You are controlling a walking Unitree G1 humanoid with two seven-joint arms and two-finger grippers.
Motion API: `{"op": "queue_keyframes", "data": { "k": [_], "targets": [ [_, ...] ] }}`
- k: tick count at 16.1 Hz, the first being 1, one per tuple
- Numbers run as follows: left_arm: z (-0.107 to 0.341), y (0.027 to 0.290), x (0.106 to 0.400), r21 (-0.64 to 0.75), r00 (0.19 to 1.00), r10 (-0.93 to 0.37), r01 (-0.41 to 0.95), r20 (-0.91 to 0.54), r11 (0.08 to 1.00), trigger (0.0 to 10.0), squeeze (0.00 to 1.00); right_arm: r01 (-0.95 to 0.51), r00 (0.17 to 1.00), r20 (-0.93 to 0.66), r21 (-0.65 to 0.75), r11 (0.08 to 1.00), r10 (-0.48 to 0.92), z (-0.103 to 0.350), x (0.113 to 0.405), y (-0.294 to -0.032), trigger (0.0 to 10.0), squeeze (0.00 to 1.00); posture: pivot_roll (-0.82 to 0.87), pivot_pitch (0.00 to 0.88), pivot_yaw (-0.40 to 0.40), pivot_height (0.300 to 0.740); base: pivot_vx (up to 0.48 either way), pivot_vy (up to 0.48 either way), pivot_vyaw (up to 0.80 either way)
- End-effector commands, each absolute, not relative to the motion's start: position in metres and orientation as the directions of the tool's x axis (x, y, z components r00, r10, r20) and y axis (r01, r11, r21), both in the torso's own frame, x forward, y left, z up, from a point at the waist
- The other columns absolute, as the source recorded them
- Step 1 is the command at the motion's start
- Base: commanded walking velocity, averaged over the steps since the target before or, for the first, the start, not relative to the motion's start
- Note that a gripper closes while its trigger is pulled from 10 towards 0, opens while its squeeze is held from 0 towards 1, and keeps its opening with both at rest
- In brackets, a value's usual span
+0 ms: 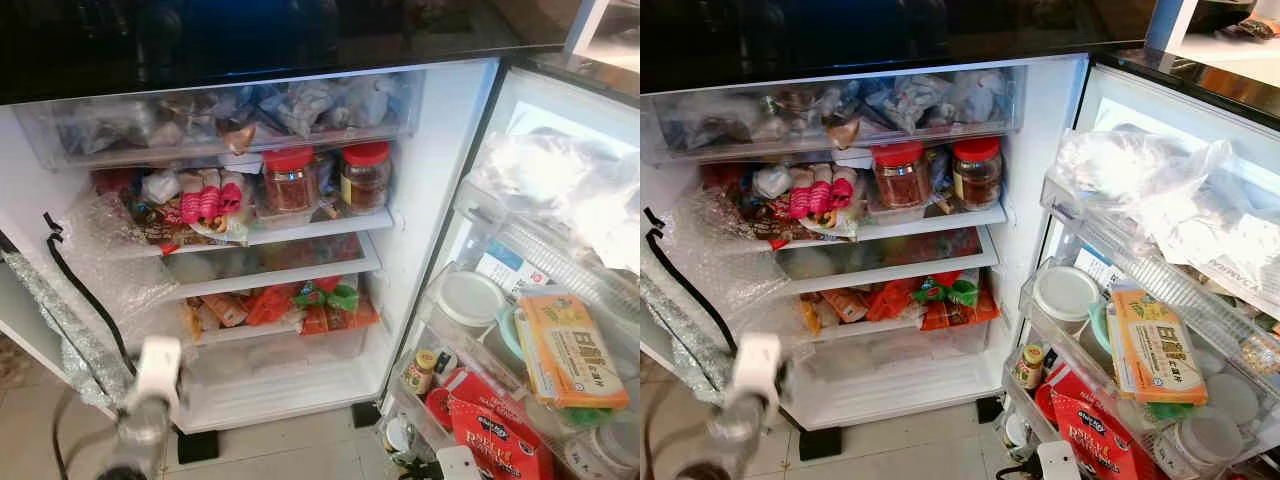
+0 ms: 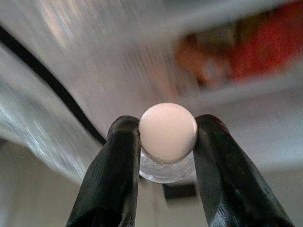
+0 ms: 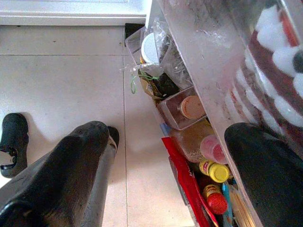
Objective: Restocking fridge
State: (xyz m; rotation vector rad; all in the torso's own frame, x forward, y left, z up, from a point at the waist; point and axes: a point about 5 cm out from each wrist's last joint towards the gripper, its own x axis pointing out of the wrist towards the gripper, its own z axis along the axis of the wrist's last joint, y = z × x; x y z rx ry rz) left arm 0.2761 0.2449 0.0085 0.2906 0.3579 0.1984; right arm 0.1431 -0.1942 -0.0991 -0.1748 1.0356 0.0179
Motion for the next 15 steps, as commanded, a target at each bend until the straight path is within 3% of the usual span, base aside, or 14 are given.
{"op": "queue_keyframes", "data": {
  "k": [1, 4, 7, 10, 15],
  "targets": [
    [0.019, 0.248, 0.281, 0.359, 0.942, 0.229, -0.131, -0.245, 0.924, 10.0, 0.0, -0.099, 0.502, -0.861, -0.146, 0.984, -0.077, -0.099, 0.142, -0.198, 10.0, 0.0, -0.09, 0.0, -0.003, 0.722, 0.0, 0.0, 0.0],
    [0.047, 0.221, 0.293, 0.306, 0.997, 0.055, -0.035, -0.058, 0.951, 10.0, 0.0, -0.108, 0.501, -0.862, -0.147, 0.983, -0.073, -0.099, 0.143, -0.198, 10.0, 0.0, -0.09, 0.0, -0.002, 0.722, 0.0, 0.0, 0.0],
    [0.053, 0.202, 0.28, 0.273, 1.0, -0.011, 0.007, 0.016, 0.962, 10.0, 0.0, -0.102, 0.504, -0.861, -0.144, 0.984, -0.074, -0.098, 0.143, -0.199, 10.0, 0.0, -0.09, 0.0, 0.0, 0.722, 0.0, 0.0, 0.0],
    [0.057, 0.199, 0.264, 0.246, 0.999, -0.029, 0.018, 0.044, 0.969, 10.0, 0.0, -0.098, 0.503, -0.861, -0.139, 0.985, -0.071, -0.098, 0.143, -0.2, 10.0, 0.0, -0.08, 0.0, -0.006, 0.722, 0.0, 0.0, 0.0],
    [0.063, 0.208, 0.261, 0.269, 0.999, -0.023, 0.015, 0.025, 0.963, 10.0, 0.0, -0.108, 0.496, -0.866, -0.136, 0.985, -0.065, -0.099, 0.143, -0.199, 10.0, 0.0, -0.08, 0.0, -0.007, 0.722, 0.0, 0.0, 0.0]
  ]
}}
